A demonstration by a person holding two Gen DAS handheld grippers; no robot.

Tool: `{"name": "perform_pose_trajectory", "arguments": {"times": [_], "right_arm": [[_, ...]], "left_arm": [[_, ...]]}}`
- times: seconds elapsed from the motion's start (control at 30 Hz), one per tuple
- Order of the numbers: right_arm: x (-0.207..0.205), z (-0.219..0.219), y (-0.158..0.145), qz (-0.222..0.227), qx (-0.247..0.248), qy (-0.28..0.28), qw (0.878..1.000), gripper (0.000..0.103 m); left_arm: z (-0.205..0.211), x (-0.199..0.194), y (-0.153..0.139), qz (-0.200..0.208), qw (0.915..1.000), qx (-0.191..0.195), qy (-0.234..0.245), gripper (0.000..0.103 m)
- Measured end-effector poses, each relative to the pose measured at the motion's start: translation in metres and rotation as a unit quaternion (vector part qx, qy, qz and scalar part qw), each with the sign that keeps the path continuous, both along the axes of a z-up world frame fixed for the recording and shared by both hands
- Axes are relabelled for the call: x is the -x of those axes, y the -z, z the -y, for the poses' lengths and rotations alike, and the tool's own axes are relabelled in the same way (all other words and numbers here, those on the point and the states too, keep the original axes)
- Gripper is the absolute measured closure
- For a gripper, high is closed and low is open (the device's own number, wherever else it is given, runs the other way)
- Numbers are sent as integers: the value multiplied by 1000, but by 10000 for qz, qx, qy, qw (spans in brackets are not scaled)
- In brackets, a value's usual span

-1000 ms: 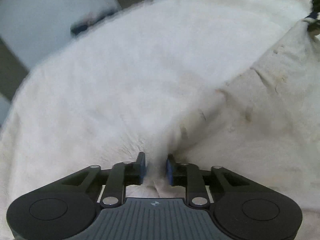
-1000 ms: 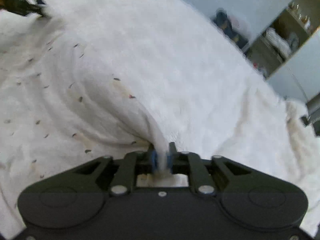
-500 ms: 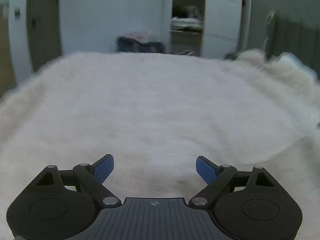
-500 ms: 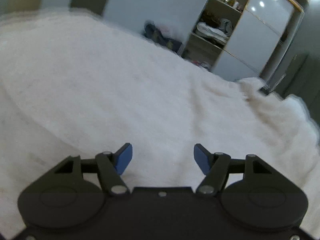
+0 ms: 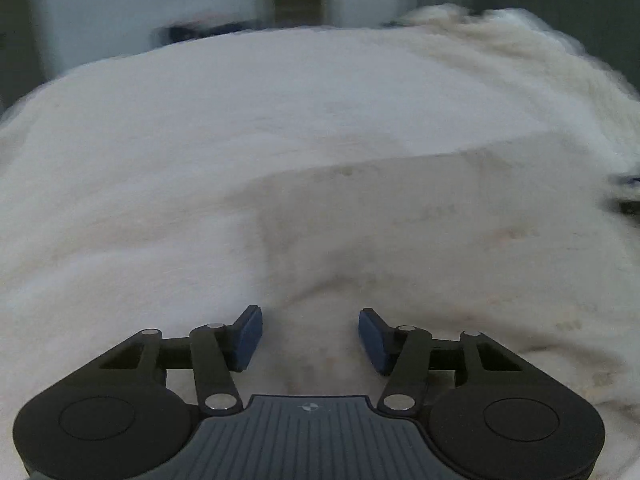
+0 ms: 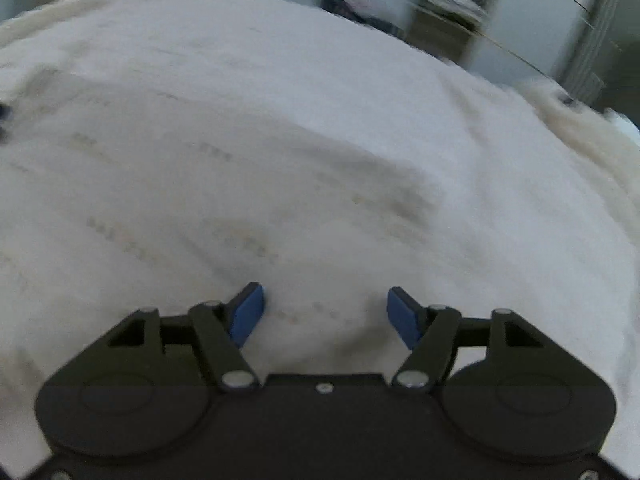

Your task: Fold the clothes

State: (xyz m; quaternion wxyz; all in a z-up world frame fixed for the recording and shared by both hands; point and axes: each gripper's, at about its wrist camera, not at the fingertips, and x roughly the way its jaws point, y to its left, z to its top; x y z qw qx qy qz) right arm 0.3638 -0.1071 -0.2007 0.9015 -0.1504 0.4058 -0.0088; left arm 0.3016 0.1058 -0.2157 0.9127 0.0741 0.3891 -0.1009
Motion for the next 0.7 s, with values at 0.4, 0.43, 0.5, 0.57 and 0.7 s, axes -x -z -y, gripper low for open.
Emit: {"name": "perform_pose_trajectory", "arguments": {"times": [0.4,0.43,0.5,0.57,0.7], "right_arm": [[145,64,-75,1205,-2902,853,9455,19],[159,62,-78,1257,-3021,803,9415,19],[173,47,-68,1378,-3293,519,9327,10],[181,34,-56,1308,-3107,67,9414,9],[185,4,-51,1221,-2593,-531,9566,5]], "left_arm": [[42,189,-57,1284,9307,3403,-386,0],[53,202,-50,1279,9235,3594,-403,0],[70,224,-38,1271,9222,3615,-524,0],[88,234,-29,1244,9306,3353,-777,0],[96,260,-29,1259,9397,2924,-1249,0]]}}
